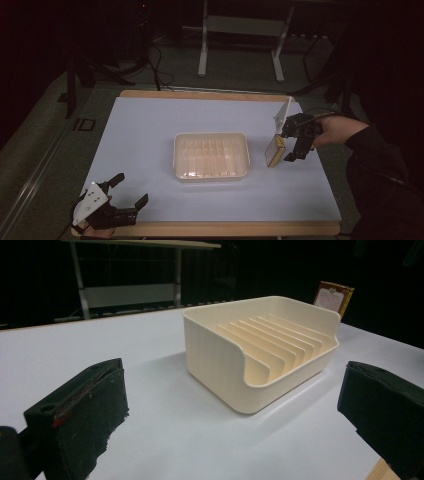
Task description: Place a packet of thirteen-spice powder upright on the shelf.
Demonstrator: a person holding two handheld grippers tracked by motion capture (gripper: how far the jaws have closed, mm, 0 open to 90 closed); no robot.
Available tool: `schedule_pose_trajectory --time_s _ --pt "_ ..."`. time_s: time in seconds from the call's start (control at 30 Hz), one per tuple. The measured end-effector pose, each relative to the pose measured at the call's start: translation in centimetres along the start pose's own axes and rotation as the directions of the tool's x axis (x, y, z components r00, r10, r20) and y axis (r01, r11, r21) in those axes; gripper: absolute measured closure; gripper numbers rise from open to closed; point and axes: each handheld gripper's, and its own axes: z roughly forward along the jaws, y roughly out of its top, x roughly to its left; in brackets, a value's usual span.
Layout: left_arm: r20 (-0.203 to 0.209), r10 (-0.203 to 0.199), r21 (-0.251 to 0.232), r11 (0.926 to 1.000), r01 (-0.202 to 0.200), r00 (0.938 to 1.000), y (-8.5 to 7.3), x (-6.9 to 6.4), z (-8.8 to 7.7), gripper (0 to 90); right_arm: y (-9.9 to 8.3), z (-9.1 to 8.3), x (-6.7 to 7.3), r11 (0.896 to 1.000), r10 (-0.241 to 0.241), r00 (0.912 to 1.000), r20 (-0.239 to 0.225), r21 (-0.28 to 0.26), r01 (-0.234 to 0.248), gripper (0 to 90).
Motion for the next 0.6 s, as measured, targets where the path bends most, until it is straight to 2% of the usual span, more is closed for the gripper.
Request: schedule_pose_trajectory --time_s 0.07,0.2,0.3,0.43,0.6 --pt "0.000 0.001 0.000 1.0000 -0.001 1.0000 0.0 0.0 0.0 0.0 0.1 0.0 -0.5 1.000 0.009 0.9999 -0.005 0.000 -0.009 15.8" --pt "-0.002 -0.001 -0.001 1.0000 0.001 1.0000 -0.1 0.0 -0.1 0.0 0.2 0.3 -1.3 1.000 0.015 0.9998 0.014 -0.001 -0.015 13.9" --pt "-0.006 -0.003 -0.008 1.0000 0.003 1.0000 -0.1 0.0 -0.3 0.0 0.2 0.9 -1.8 1.000 0.013 0.9999 0.004 0.001 -0.013 13.7" --pt "-0.010 -0.002 -0.006 1.0000 0.001 1.0000 -0.1 0.0 -0.4 0.0 -0.1 2.2 -3.1 1.000 0.024 0.9993 0.029 0.006 -0.024 13.6" --pt "-0.017 -0.004 -0.001 1.0000 0.004 0.9998 -0.2 0.0 -0.5 0.0 -0.6 2.9 -4.0 0.999 0.030 0.9991 0.029 0.012 -0.031 15.4"
